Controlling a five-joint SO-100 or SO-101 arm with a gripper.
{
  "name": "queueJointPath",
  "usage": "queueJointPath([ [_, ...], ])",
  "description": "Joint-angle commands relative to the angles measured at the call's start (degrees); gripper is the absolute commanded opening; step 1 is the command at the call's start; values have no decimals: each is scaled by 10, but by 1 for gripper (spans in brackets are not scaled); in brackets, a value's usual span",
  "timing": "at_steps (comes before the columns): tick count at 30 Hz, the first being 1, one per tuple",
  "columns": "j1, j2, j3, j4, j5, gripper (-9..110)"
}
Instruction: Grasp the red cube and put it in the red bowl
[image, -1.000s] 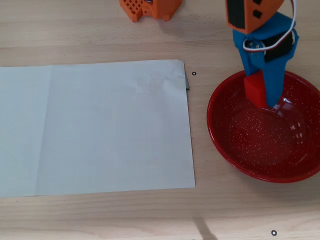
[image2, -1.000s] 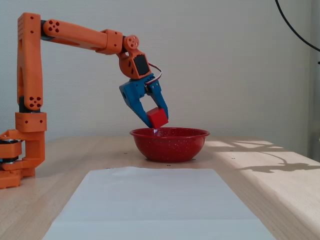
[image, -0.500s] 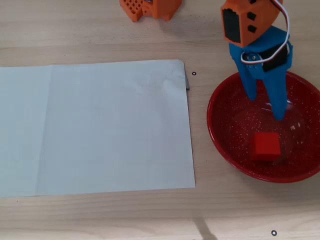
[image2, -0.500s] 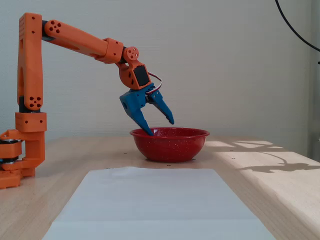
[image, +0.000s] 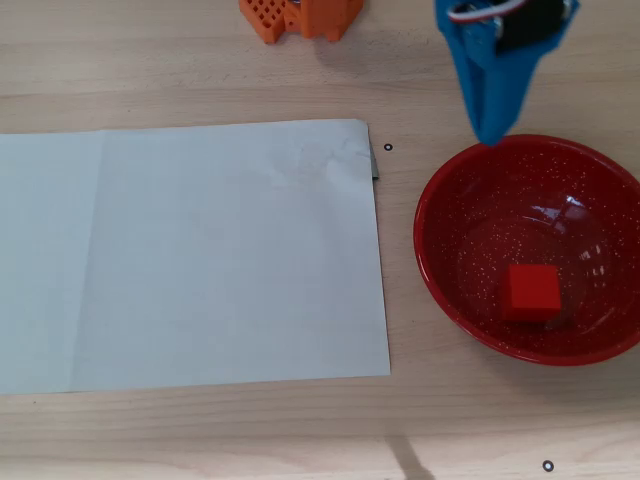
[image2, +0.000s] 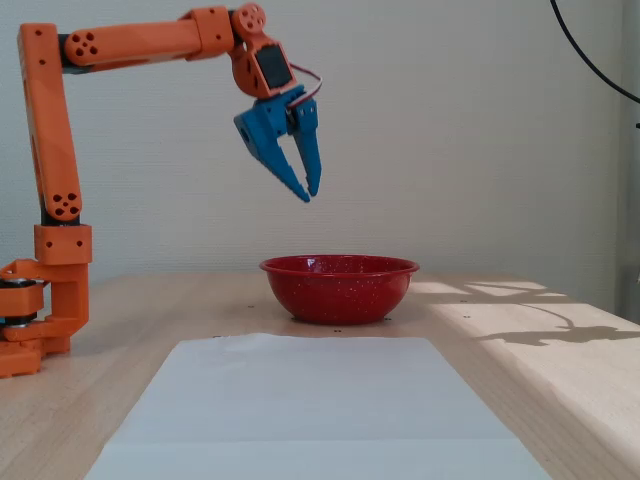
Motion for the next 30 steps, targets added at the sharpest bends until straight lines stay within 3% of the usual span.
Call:
queueJointPath([
  [1, -33, 92, -70, 27, 18, 0],
  [6, -93, 152, -60, 69, 25, 0],
  [13, -163, 263, 75, 41, 12, 0],
  [30, -205, 571, 626, -313, 18, 0],
])
